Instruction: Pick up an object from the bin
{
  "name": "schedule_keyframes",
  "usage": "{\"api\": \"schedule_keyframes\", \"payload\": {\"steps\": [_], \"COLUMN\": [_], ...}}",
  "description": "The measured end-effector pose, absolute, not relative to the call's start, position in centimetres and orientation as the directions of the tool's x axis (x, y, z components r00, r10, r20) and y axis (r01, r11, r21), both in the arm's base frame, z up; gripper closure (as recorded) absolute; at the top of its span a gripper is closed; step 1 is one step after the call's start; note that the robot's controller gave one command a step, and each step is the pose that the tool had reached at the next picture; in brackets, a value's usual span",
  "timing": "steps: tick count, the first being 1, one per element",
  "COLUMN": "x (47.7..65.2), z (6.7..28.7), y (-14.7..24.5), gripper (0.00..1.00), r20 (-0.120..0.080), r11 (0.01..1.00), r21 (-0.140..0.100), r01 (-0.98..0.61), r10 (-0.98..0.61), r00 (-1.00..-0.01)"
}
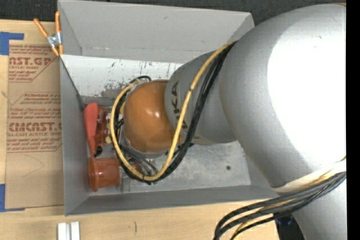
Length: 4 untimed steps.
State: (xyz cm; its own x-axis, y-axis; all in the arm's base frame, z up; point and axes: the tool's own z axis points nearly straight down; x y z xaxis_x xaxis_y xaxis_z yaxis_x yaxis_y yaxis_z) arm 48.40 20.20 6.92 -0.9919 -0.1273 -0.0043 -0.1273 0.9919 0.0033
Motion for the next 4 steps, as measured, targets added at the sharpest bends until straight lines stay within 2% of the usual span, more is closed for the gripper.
{"api": "schedule_keyframes", "payload": {"steps": [1, 2, 3, 4], "x": [48.4, 48.5, 48.5, 49.0], "z": [6.9, 16.0, 16.0, 20.1], "y": [20.2, 21.8, 21.8, 21.7], "gripper": [1.0, 1.0, 1.0, 1.0], "r20": [-0.004, -0.005, -0.005, 0.002], "r11": [0.992, 0.987, 0.987, 0.986], "r21": [0.003, 0.004, 0.005, 0.002], "r01": [-0.127, -0.161, -0.161, -0.166], "r10": [-0.127, -0.161, -0.161, -0.166], "r00": [-0.992, -0.987, -0.987, -0.986]}}
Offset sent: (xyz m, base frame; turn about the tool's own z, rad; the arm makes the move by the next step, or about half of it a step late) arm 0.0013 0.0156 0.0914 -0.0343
